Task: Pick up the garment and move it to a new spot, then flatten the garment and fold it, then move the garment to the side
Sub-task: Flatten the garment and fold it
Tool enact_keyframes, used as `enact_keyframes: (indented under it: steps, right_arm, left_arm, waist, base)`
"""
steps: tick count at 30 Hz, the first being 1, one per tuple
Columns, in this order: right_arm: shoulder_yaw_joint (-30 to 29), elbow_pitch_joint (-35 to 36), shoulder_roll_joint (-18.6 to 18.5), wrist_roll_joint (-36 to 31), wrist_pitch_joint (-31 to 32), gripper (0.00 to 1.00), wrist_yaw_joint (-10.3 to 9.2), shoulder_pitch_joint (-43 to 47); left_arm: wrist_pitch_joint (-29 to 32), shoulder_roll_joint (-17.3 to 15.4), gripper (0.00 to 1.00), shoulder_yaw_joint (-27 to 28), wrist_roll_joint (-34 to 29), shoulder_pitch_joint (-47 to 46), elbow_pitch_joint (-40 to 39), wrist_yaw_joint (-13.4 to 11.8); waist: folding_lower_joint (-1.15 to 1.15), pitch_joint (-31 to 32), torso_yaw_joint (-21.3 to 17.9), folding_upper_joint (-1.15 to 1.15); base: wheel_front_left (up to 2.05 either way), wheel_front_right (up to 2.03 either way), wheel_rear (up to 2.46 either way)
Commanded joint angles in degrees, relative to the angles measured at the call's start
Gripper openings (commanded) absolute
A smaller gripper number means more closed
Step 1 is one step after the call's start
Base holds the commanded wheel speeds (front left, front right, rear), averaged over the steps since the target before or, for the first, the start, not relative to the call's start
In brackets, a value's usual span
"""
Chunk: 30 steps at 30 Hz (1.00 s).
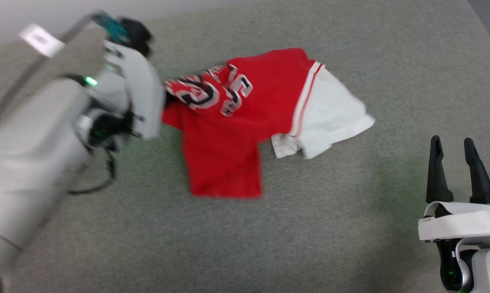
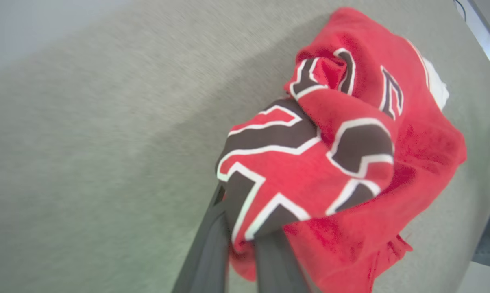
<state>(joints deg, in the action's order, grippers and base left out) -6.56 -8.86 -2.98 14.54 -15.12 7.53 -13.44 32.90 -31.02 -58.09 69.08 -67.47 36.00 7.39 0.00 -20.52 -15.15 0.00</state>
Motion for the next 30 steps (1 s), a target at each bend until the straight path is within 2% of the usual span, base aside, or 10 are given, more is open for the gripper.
enact_keyframes:
  steps: [1,5,9,14,20,26,27,28,29,30]
  right_arm:
    - [0.13,-0.02,0.08,-0.28,-0.03,1.00,-0.08,0.47]
    - [0.52,0.13,0.10,-0.58,-0.04,1.00,-0.08,0.70]
    - [0.94,0.13,0.06,-1.00,-0.03,1.00,-0.08,0.31]
    - [0.82,0.56,0.08,-1.12,-0.04,1.00,-0.08,0.77]
    - [1.29,0.72,0.08,-0.62,-0.03,1.00,-0.08,0.22]
    - [1.59,0.18,0.10,0.08,-0.03,1.00,-0.08,-0.32]
    - [1.57,0.15,0.09,0.14,-0.03,1.00,-0.08,-0.30]
    - [1.54,0.11,0.09,0.20,-0.03,1.00,-0.08,-0.26]
    - [1.53,0.06,0.09,0.25,-0.03,1.00,-0.08,-0.23]
    - [1.47,0.01,0.09,0.20,-0.03,1.00,-0.08,-0.18]
  left_arm:
    - [-0.87,-1.60,0.00,-0.36,-0.88,-1.61,0.14,0.09]
    - [-4.67,-6.13,0.00,-4.00,-7.84,-6.55,0.05,0.09]
    - [-11.77,-6.88,0.00,-9.85,-17.85,-10.56,-2.07,0.09]
    - [-17.36,-0.67,0.00,-14.40,-22.81,-6.45,-8.79,0.09]
    - [-15.90,7.90,0.00,-15.37,-21.48,3.66,-15.43,0.03]
    - [-12.80,9.05,0.00,-15.24,-21.44,9.83,-19.95,-0.01]
    - [-12.72,8.82,0.11,-15.23,-20.81,10.05,-19.90,-0.01]
    - [-12.54,8.35,0.42,-15.23,-20.27,10.04,-19.85,-0.01]
    - [-12.36,7.82,0.78,-15.24,-19.29,9.96,-19.89,-0.01]
    - [-12.26,7.19,1.00,-15.24,-17.53,9.69,-20.05,-0.01]
  waist:
    - [0.00,1.56,2.03,0.00]
    - [0.00,2.31,3.80,0.00]
    - [0.00,2.61,4.77,0.00]
    - [0.00,2.73,5.47,0.00]
    - [0.00,1.88,4.93,0.00]
    - [0.00,1.16,4.03,0.00]
    - [0.00,1.13,4.00,0.00]
    - [0.00,1.11,4.01,0.00]
    - [0.00,1.12,4.01,0.00]
    - [0.00,1.17,4.06,0.00]
  base:
    - [0.00,0.00,0.00]
    - [0.00,0.00,0.00]
    - [0.00,0.00,0.00]
    - [0.00,0.00,0.00]
    - [0.00,0.00,0.00]
    - [0.00,0.00,0.00]
    - [0.00,0.00,0.00]
    - [0.00,0.00,0.00]
    - [0.00,0.00,0.00]
    - [0.00,0.00,0.00]
